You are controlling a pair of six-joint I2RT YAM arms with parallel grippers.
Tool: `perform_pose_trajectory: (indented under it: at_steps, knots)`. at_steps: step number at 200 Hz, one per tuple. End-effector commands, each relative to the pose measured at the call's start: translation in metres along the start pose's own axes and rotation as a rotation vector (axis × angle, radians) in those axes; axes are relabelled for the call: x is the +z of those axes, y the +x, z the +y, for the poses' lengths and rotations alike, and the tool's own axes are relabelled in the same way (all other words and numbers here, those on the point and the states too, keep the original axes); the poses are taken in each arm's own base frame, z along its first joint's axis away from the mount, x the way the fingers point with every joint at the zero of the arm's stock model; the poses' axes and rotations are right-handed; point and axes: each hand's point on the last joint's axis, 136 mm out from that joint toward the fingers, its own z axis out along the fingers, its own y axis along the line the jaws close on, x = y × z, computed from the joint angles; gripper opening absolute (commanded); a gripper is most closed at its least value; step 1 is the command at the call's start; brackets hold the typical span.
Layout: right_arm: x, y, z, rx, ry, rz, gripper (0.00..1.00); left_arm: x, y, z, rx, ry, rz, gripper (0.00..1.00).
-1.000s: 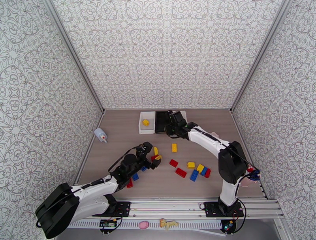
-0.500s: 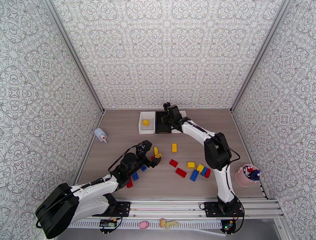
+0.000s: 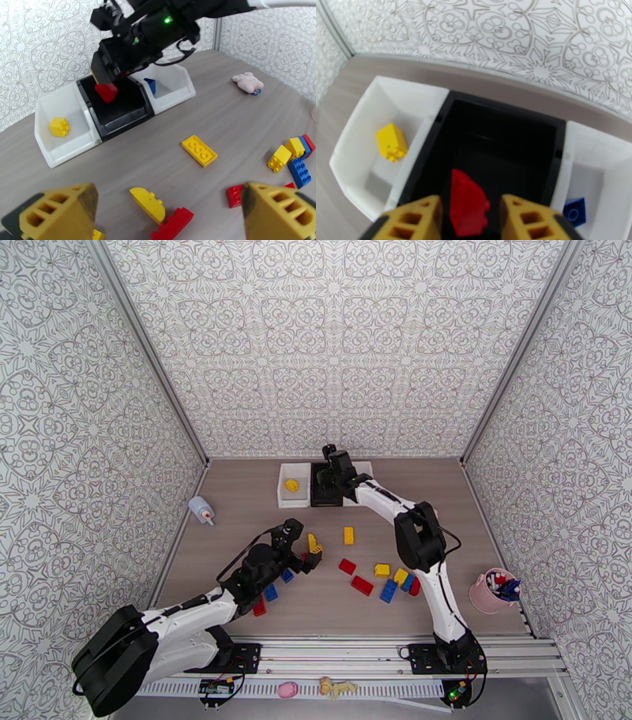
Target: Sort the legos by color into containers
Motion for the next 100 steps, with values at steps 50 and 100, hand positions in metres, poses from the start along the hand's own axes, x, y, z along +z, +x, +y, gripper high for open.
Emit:
perform_pose_trajectory:
  at_steps: [50, 100]
  knots:
    - [-0.095, -0.03, 0.018, -0.107, -0.137, -0.16, 0.82, -0.004, -0.008, 0.055, -0.279, -0.364, 0.137, 1.0]
    - [-0.152, 0.01, 0.033, -0.178, -0.284, -0.136, 0.88, -0.022, 0.017, 0.09, -0.624, -0.686, 0.251, 1.0]
